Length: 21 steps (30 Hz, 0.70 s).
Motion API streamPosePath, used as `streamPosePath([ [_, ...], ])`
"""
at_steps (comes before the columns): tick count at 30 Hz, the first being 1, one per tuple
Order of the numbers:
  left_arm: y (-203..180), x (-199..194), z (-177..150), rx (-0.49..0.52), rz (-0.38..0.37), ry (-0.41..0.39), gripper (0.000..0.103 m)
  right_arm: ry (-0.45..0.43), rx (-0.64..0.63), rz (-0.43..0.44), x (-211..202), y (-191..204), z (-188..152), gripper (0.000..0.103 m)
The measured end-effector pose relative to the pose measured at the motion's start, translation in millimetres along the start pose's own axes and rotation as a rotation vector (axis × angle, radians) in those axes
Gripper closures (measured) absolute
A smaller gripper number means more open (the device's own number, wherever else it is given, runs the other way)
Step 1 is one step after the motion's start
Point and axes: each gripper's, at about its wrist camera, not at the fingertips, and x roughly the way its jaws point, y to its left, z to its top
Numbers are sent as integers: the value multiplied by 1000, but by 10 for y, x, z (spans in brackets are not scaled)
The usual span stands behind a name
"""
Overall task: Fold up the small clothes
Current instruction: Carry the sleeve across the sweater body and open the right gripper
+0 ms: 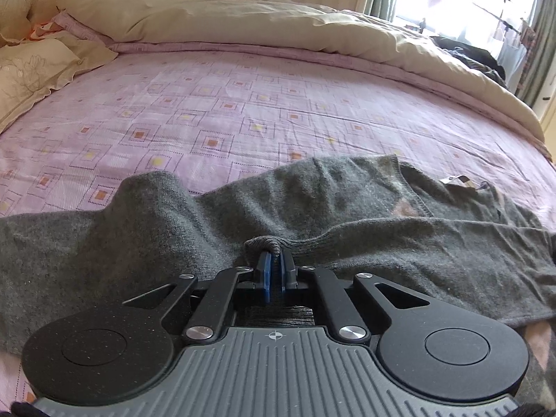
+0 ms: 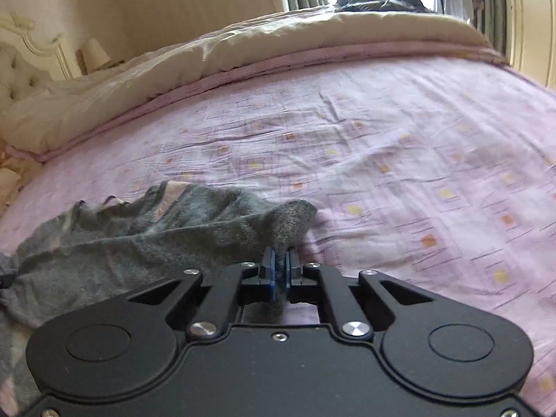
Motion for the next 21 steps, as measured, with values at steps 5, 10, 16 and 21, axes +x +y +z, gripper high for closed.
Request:
streamPosePath([
  [5,-67,8,4,31,21,-4,92,34,20,-35,83,-58,-16,93],
  [10,-88,-4,20,28,10,16,50,-12,31,-75,-112,-28,40,66],
  [16,-124,-348,-158,8,-32,16,46,-27,0,39,-523,152,-61,58],
  [21,-214,-602,-550,52,-80,53,40,87,-56,-79,-349,158,-328,59],
])
